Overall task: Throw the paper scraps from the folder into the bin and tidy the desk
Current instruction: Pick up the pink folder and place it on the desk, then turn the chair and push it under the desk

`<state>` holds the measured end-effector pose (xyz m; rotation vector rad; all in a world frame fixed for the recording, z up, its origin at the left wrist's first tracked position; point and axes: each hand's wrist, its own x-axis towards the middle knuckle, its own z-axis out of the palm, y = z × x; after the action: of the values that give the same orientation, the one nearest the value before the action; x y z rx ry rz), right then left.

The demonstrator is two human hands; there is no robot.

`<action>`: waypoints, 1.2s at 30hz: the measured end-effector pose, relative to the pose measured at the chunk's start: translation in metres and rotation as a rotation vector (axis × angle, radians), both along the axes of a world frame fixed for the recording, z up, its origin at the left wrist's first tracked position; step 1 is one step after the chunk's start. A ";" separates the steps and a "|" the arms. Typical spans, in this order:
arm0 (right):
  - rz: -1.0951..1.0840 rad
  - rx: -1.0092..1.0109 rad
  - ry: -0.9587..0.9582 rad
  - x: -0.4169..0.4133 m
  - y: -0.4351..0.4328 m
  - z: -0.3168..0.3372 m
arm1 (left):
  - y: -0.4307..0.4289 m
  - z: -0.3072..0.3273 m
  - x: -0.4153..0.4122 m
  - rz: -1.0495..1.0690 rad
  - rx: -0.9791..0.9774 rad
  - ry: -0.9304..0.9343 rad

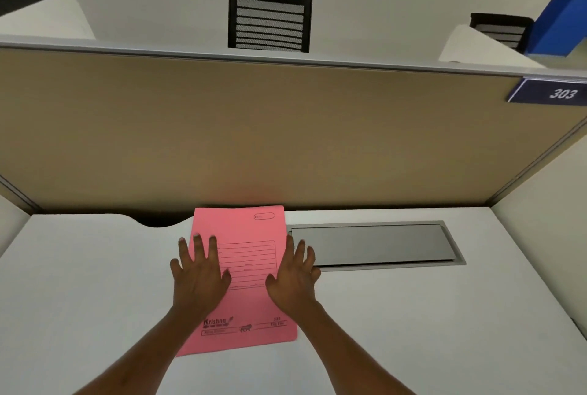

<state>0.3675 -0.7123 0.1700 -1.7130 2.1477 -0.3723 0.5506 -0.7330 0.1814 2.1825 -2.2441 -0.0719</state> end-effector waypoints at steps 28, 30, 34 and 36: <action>-0.386 -0.108 0.234 -0.151 0.501 0.111 | 0.435 0.089 -0.174 -0.559 -0.081 0.092; -0.421 -0.098 0.240 -0.157 0.555 0.116 | 0.480 0.092 -0.174 -0.603 -0.083 0.129; -0.517 -0.012 0.270 -0.182 0.653 0.128 | 0.558 0.095 -0.184 -0.692 -0.023 0.130; -0.581 0.018 0.307 -0.203 0.702 0.135 | 0.593 0.096 -0.196 -0.738 0.003 0.118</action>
<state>0.1641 -0.0107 0.3051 -1.1613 2.8515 -0.2441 0.3545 -0.1402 0.2771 1.1945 -2.8191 -0.1983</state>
